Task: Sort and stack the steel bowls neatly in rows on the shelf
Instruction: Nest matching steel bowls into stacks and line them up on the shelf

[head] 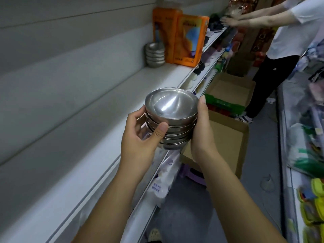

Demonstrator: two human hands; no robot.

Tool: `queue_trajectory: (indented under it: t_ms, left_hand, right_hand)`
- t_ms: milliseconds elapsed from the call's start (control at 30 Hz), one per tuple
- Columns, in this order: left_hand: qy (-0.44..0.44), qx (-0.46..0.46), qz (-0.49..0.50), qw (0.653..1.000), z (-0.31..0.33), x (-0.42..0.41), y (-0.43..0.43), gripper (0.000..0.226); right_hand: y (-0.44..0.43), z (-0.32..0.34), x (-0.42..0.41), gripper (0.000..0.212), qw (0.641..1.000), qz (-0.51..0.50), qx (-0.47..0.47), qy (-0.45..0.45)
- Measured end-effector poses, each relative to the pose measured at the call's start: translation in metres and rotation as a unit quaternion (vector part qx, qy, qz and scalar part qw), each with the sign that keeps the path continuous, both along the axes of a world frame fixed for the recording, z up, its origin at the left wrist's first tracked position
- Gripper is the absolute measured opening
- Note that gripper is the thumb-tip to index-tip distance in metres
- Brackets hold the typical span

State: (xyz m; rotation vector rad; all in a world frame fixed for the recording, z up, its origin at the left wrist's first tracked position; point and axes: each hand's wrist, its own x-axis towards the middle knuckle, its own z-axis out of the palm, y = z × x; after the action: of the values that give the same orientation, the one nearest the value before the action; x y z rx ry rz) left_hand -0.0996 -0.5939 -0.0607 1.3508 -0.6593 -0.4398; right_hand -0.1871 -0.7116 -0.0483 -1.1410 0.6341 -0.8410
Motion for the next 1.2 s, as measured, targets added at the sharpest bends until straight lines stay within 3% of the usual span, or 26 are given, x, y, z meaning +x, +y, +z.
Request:
queue_trajectory:
  t_ms: [400,633,900,1000,1100,1200]
  left_hand:
    - [0.004,0.021,-0.010,1.000,-0.005,0.086,-0.127,0.062]
    - [-0.002,0.030,0.043,0.999,-0.008,0.124,-0.211,0.057]
    - [-0.015,0.047,0.091,0.995,-0.006,0.162,-0.321,0.060]
    - [-0.014,0.054,0.107,0.993,-0.007,0.175,-0.359,0.056]
    - [-0.012,0.055,0.124,0.991,-0.012,0.184,-0.389,0.053]
    - [-0.019,0.059,0.139,0.988,-0.013,0.190,-0.411,0.052]
  right_hand:
    - [-0.130,-0.003,0.083,0.063,0.999,0.004,0.029,0.016]
    - [-0.224,-0.010,0.126,0.059,0.997,0.059,0.023,0.036]
    - [-0.335,-0.005,0.180,0.090,0.997,0.071,0.003,0.039]
    - [-0.374,-0.003,0.197,0.093,0.996,0.086,-0.009,0.033]
    - [-0.402,0.000,0.211,0.077,0.996,0.081,-0.007,0.030]
    - [-0.422,0.004,0.219,0.030,0.998,0.067,-0.006,0.006]
